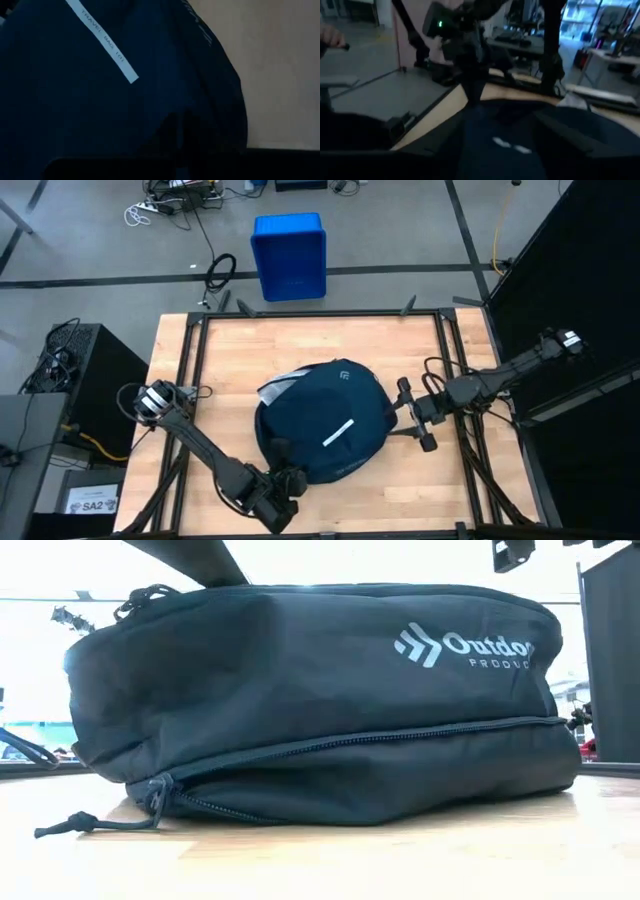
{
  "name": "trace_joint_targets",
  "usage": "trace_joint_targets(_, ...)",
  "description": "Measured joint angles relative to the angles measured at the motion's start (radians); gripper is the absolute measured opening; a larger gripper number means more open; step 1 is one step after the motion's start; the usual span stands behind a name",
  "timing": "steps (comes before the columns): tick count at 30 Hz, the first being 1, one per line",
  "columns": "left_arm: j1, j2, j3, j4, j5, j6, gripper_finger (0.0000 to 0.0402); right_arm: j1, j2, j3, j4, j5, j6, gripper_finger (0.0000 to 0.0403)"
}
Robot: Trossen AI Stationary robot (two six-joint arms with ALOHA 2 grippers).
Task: Unpack backpack
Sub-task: Close the dark blue backpack
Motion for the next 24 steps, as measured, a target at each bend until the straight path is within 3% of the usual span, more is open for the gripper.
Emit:
trace_joint_targets(7, 0.028, 0.000, 0.000, -0.007, -0.009, 0.027, 0.0000, 0.018, 0.251, 0.004, 0.327, -0.017, -0.071, 0.0264)
trace_joint_targets(11, 0.043, 0.000, 0.000, -0.016, -0.013, 0.040, 0.0000, 0.036, 0.435, 0.097, 0.364, -0.029, -0.079, 0.0271)
trace_joint_targets(15, 0.054, 0.000, 0.000, -0.023, -0.013, 0.077, 0.0000, 0.075, 0.635, 0.263, 0.241, 0.026, -0.137, 0.0268)
trace_joint_targets(18, 0.064, 0.000, 0.000, -0.035, -0.013, 0.075, 0.0000, 0.104, 0.761, 0.416, 0.064, 0.129, -0.171, 0.0261)
trace_joint_targets(24, 0.066, 0.000, 0.000, -0.037, -0.013, 0.070, 0.0000, 0.127, 0.934, 0.655, -0.217, 0.261, -0.066, 0.0246)
